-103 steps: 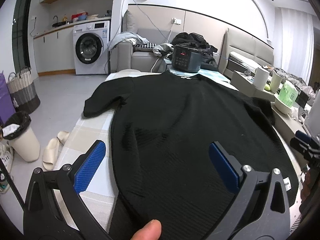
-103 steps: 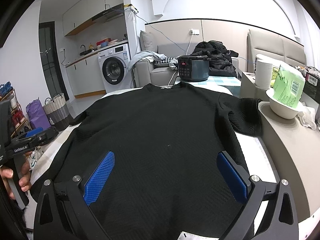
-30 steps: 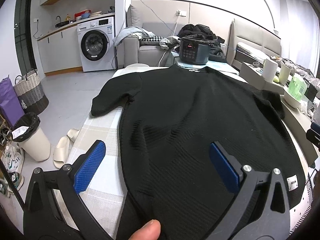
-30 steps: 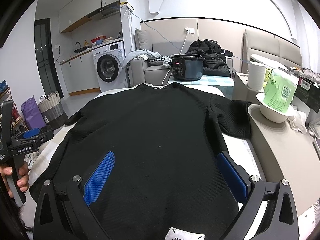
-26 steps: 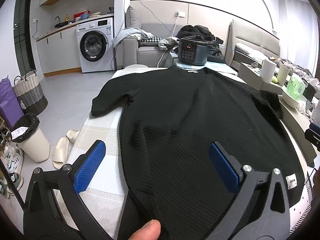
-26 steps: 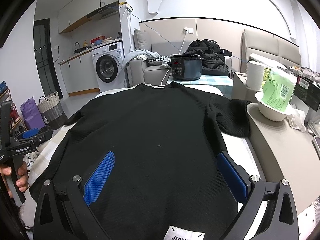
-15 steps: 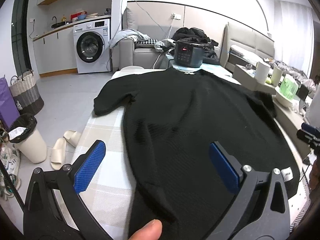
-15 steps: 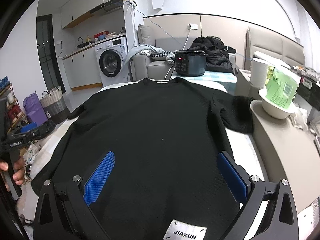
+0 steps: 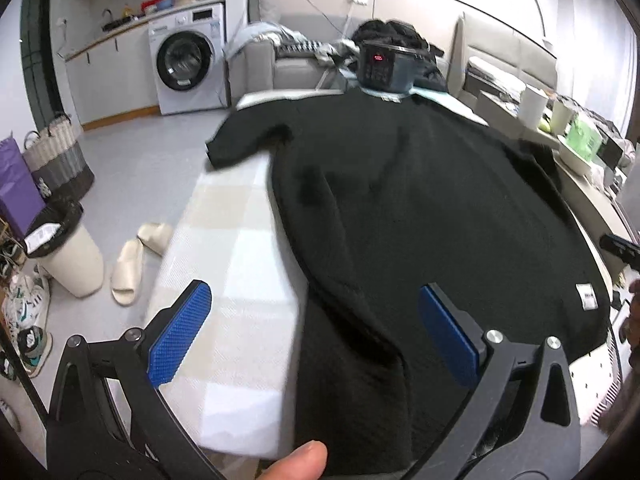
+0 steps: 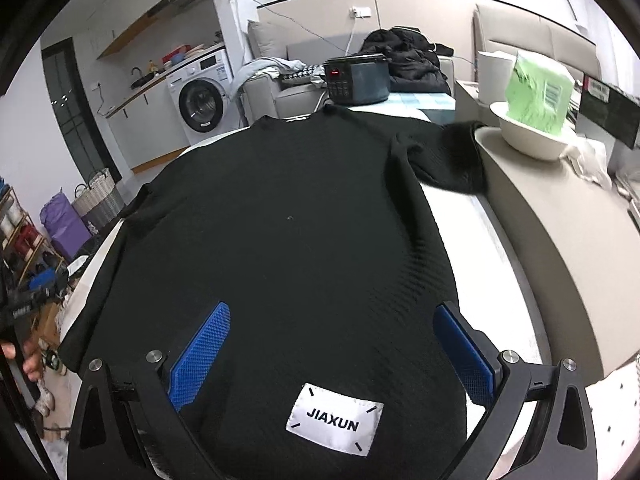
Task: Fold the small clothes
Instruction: 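Grasp the sweater's sleeve edge with the right gripper and lift it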
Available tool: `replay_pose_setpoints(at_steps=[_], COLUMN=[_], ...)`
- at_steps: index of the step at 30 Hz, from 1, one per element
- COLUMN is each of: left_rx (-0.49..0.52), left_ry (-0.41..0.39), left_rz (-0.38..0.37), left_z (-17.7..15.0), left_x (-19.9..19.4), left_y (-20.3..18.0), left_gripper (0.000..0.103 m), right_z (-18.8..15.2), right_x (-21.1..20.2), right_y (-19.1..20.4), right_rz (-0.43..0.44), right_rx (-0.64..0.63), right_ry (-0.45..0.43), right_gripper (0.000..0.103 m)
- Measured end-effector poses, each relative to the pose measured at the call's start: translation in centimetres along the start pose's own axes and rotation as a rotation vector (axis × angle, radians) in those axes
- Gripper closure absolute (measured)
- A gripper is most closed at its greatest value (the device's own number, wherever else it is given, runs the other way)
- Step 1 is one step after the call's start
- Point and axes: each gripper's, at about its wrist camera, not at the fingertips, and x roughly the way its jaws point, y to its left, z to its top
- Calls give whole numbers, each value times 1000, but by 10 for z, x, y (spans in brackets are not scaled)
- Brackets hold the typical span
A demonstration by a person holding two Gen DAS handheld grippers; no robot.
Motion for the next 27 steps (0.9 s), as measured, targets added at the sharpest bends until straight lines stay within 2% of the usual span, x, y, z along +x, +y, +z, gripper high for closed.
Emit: replay_pose_setpoints(at_steps=[3,5,6,7,8,10,12,16,20,24,27], left_rx=[51,101,111,118,128,144,123,77,52,63,84], left_ry=[37,67,80,98,125,167,152,121,151,178,179], left_rz=[-20,-15,-15,-13,-2,5,-21,-1,58,49,45], left_z=[-7,-12,-14,-16,-19,-26,-27,-22,-26,-33,-36], left_x=[9,22,26,32,39,49,46,31,32,32,30], left_y=[-16,-28,-30,-34,-37,-36,-28,0,28,36,37], left_gripper=[1,7,17,33,43,87,92,94,94,94,94], right_z=[0,0,0,0,0,1,0,0,0,-1,-1], right_x=[2,4,5,6,7,11,11,12,14,22,26], right_y=[3,8,11,12,14,17,18,14,3,-9,-15], right_rz=[6,8,12,12,12,10,5,-11,-40,-86,-87], right_rx=[1,-16,-24,-30,-33,-41,-45,-36,-1,37,58], right_ry=[4,-1,-2,-1,3,9,9,10,19,49,58], right_gripper=[0,0,0,0,0,0,0,0,0,0,0])
